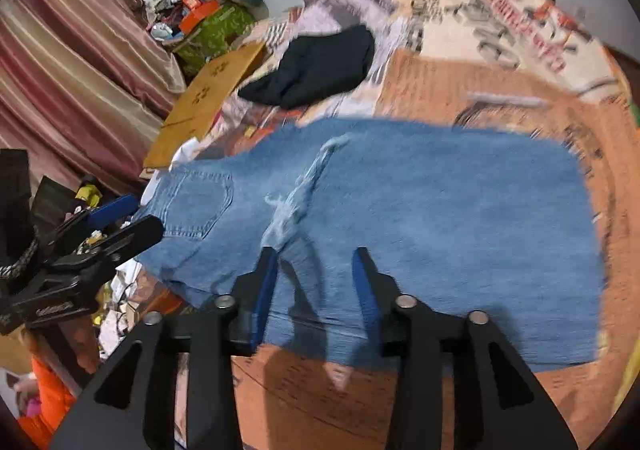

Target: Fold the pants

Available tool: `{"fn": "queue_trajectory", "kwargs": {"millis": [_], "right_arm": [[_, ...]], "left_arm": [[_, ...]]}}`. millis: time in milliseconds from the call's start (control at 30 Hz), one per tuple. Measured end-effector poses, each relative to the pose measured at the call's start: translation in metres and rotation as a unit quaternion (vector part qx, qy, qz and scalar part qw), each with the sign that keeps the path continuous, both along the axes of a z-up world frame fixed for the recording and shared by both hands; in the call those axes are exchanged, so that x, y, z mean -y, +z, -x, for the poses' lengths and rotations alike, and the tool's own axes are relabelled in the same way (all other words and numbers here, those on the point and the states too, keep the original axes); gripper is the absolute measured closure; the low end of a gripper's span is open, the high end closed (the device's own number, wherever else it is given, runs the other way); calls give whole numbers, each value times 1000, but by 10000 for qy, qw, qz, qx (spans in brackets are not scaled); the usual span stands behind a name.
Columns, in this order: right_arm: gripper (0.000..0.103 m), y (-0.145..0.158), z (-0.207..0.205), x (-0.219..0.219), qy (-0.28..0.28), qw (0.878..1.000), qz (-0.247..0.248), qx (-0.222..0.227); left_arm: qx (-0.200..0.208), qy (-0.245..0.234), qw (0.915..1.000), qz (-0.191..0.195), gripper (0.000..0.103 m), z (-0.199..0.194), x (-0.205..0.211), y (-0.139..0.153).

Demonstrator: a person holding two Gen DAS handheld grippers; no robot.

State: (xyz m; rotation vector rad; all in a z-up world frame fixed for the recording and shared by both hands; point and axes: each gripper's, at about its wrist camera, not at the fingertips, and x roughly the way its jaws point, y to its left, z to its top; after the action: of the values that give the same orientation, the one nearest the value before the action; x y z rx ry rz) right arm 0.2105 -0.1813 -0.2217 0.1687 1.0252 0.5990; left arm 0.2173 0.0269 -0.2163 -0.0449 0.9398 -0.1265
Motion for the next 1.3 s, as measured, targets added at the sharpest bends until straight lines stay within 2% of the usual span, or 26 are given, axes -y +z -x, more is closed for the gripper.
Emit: {"fn": "queue_trajectory", "kwargs": {"millis": [100,167,267,367,500,567,600,667,767,933,1067,1300], "right_arm": [[62,17,0,22,-179,9989,210,382],[50,27,-4,38,-388,9961,449,658],[36,33,-11,63,-758,9889,823,974],[36,28,-21,80,-948,9835,1135,1039],[36,13,-29,93,-981,9827,1255,940],[36,-3,-34,95,-862,9854,1261,748],[36,-8,-33,96,-826,9861,1261,698],[36,-29,-33,94,-692,9875,1328,486],[36,-53,-27,94,-530,9894,1339,191],[36,-65,-16,105,-666,9927,1007,39],[36,-69,-11,113,-799,9940,741,-137],[36,-62,0,114,-904,9921,866,-94]], "left_arm": [[105,-215,9997,-50,11,-14,22,10],[159,-348,9992,-88,11,-23,34,14],[173,-601,9979,-170,11,-40,62,16],[56,-854,9961,-199,11,-59,91,9],[-166,-1082,9938,-186,11,-79,123,-8],[-399,-1206,9918,-157,12,-88,137,-21],[-494,-1252,9908,-147,15,-90,143,-29],[-729,-1380,9875,-228,30,-93,154,-45],[-1027,-1539,9816,-480,36,-91,164,-71],[-717,-1777,9758,-1054,36,-66,168,-83],[-700,-1808,9751,-1073,35,-60,161,-81],[-647,-1669,9795,-926,35,-51,148,-78]]}}
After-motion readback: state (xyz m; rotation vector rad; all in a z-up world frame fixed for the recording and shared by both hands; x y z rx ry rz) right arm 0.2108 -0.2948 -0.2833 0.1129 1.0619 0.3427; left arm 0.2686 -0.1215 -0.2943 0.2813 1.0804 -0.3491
